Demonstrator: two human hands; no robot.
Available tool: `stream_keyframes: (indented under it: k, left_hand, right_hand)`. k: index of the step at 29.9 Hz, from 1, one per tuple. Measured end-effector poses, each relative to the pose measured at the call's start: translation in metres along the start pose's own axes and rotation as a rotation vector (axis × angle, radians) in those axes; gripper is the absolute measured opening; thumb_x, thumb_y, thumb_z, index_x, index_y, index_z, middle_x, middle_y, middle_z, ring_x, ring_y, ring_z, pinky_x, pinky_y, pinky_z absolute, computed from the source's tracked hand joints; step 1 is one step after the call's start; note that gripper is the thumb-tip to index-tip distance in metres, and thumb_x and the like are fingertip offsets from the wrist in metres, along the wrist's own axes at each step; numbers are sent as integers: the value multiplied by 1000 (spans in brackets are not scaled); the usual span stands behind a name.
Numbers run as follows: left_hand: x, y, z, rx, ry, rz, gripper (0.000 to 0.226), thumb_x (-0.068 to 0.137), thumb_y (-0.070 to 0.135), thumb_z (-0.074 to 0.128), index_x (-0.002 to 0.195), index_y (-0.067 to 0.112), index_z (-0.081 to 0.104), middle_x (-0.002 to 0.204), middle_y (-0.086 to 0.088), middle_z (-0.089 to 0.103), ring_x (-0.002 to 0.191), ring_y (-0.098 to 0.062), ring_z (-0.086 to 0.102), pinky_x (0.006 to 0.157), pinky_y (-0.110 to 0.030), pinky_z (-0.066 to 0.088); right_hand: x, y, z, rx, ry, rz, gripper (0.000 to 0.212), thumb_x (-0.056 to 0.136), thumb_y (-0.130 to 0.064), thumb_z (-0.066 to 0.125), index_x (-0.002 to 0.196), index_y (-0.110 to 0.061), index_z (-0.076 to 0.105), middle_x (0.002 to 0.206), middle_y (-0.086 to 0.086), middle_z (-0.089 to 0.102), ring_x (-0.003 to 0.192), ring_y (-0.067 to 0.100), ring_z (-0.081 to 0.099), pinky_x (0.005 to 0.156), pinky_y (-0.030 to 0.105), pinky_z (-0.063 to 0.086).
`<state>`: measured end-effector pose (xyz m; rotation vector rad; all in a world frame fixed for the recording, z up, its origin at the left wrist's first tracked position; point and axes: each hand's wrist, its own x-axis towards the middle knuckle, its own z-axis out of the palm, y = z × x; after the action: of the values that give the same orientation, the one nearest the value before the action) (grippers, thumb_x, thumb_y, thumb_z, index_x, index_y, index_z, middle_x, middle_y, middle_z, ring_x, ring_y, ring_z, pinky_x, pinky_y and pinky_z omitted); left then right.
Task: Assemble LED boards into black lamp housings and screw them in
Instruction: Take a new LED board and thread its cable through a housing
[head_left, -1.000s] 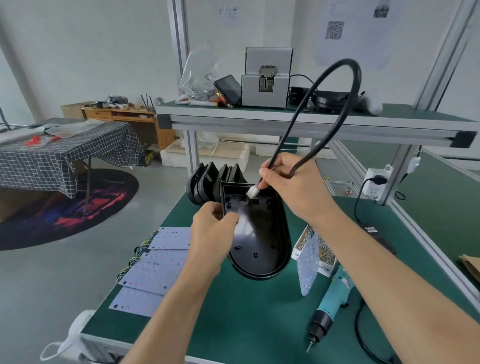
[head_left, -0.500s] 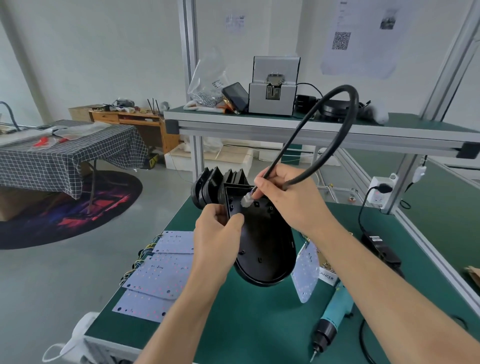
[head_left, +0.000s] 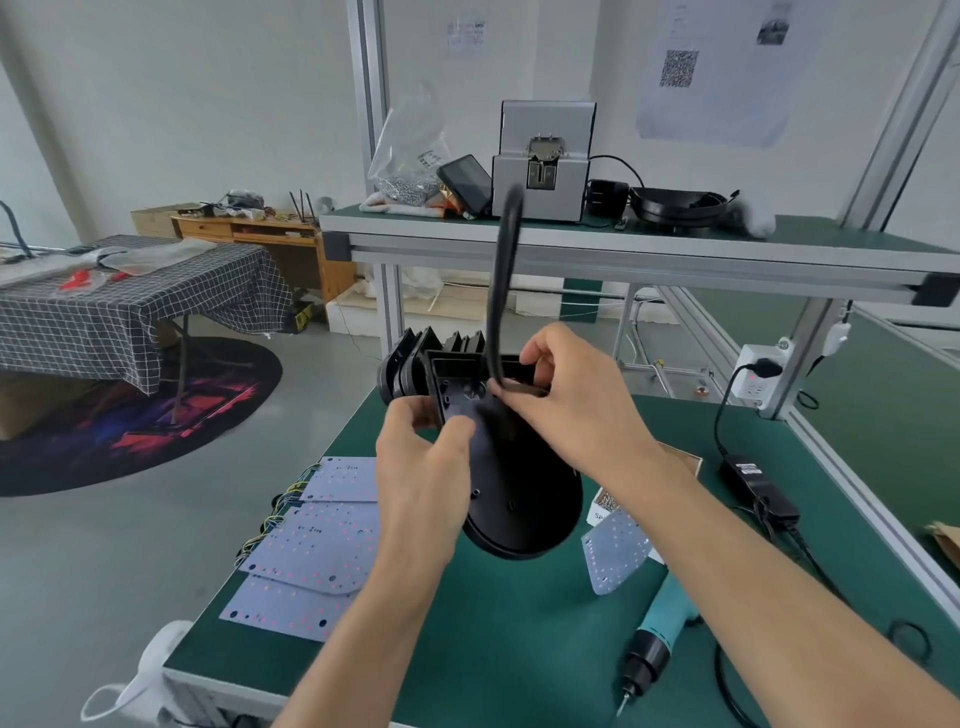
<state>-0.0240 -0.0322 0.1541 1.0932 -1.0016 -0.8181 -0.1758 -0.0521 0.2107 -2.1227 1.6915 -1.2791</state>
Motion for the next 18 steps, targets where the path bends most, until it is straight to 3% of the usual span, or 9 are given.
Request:
stream_keyframes:
  k: [3, 5, 7, 9, 11, 13, 15, 16, 18]
  left_hand:
    - [3, 2, -4, -60, 34, -38, 25, 73, 30, 64, 98, 27, 63, 82, 16, 68, 71, -4, 58, 68, -25, 48]
    - [4, 5, -4, -125, 58, -55, 28, 73, 33, 66, 100, 25, 63, 92, 6, 68, 81, -14, 58, 78, -37, 49]
    - [5, 7, -4, -207, 70, -62, 36, 73, 42, 68, 99, 19, 61, 97, -3, 64, 90, -21, 57, 87, -48, 48]
    - [5, 10, -3, -364, -52, -90, 51, 81, 51, 65, 107, 8, 61, 104, -6, 63, 99, -23, 58, 95, -52, 47]
    - [8, 9, -4, -537, -226, -129, 63, 98, 57, 47, 125, 1, 62, 126, -11, 69, 118, -29, 65, 108, -53, 48]
    - [15, 4, -7, -568, -221, -203, 73, 102, 63, 35, 129, 1, 61, 134, -21, 67, 125, -39, 63, 113, -59, 43]
    - [20, -4, -7, -532, -185, -219, 71, 102, 63, 37, 127, 0, 59, 133, -20, 65, 121, -37, 64, 115, -62, 39]
    - [19, -10, -5, -474, -182, -180, 60, 105, 57, 42, 123, 2, 59, 127, -20, 66, 113, -33, 64, 110, -60, 42]
    - [14, -24, 0, -216, -185, -91, 30, 108, 39, 53, 113, 10, 60, 113, -19, 66, 97, -27, 68, 88, -51, 55]
  right_hand:
    - [-6, 5, -4, -90, -6, 74, 44, 90, -54, 73, 121, -30, 54, 111, -11, 56, 97, 8, 55, 81, 29, 43]
    - [-9, 11, -9, -11, -148, 166, 50, 93, -54, 71, 132, -26, 58, 104, -12, 62, 100, 12, 57, 88, 33, 45]
    - [-13, 18, -8, 185, -346, 224, 33, 97, -46, 71, 112, -16, 70, 87, -3, 73, 90, 21, 65, 85, 38, 54]
    - [-16, 21, -5, 336, -399, 243, 28, 101, -35, 69, 103, -8, 72, 96, 14, 76, 84, 27, 71, 87, 45, 58]
    - [-16, 21, -9, 436, -351, 241, 19, 102, -31, 68, 93, -17, 77, 85, 5, 79, 73, 12, 71, 69, 30, 58]
    - [-12, 20, -15, 487, -349, 282, 22, 101, -31, 70, 86, -19, 77, 73, -5, 73, 58, 7, 63, 47, 19, 43]
    - [-10, 21, -18, 497, -360, 311, 27, 100, -35, 71, 84, -13, 74, 71, 3, 63, 53, 12, 52, 43, 20, 30]
    - [-9, 21, -18, 525, -346, 326, 27, 99, -35, 72, 83, -13, 74, 73, 8, 60, 55, 16, 51, 45, 21, 28]
    - [-5, 18, -20, 664, -295, 367, 24, 97, -31, 73, 83, -13, 76, 79, 13, 63, 68, 24, 55, 55, 27, 30]
